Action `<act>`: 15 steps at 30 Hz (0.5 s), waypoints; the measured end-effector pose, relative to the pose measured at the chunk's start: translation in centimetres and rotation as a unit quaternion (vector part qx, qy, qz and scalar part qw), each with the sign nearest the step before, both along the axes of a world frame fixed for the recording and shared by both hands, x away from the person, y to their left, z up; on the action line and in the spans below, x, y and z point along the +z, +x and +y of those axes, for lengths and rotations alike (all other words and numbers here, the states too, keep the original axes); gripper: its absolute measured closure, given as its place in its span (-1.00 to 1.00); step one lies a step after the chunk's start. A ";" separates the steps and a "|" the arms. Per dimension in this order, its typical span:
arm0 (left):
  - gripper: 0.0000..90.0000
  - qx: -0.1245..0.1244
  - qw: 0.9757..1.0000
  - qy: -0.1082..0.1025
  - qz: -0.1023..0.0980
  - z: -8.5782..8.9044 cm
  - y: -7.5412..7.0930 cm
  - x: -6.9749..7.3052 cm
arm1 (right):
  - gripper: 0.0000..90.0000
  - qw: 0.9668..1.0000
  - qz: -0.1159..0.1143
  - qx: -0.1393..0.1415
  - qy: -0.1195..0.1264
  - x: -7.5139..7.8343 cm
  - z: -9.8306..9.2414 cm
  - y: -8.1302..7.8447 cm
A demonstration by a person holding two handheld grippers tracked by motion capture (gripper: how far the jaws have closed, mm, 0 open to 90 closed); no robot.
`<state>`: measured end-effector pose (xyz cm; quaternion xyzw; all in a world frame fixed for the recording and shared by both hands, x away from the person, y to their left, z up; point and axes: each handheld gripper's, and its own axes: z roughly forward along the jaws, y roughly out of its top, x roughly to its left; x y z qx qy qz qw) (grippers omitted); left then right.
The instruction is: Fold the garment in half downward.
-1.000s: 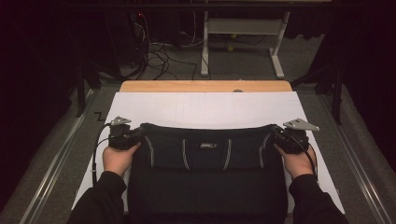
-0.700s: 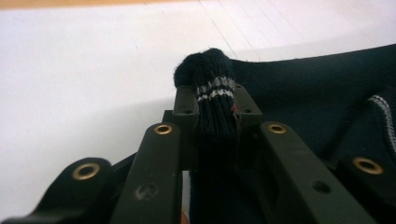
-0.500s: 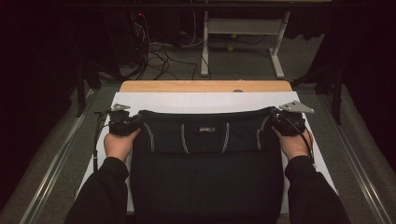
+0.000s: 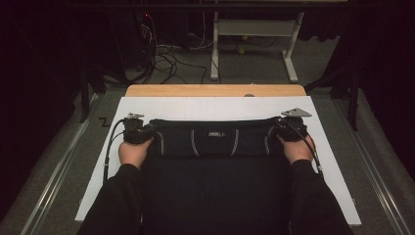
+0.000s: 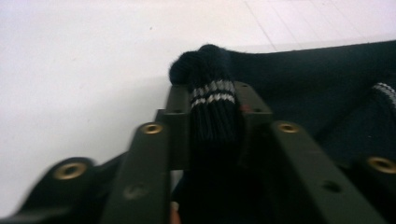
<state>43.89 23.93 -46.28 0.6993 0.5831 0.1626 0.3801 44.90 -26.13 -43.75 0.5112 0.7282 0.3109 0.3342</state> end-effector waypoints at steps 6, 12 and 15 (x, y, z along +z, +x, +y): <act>-0.23 0.009 1.000 -0.002 -0.005 1.4 -1.6 1.2 | -0.17 1.000 0.000 -0.008 0.024 0.5 -0.1 -0.7; -0.32 -0.045 0.998 -0.007 -0.030 0.6 -5.2 2.7 | -0.25 0.998 -0.015 0.039 0.049 1.7 -0.5 -4.6; -0.41 -0.079 0.996 -0.014 -0.025 -0.4 -6.8 2.4 | -0.19 0.996 -0.011 0.069 0.049 1.4 -0.1 -6.6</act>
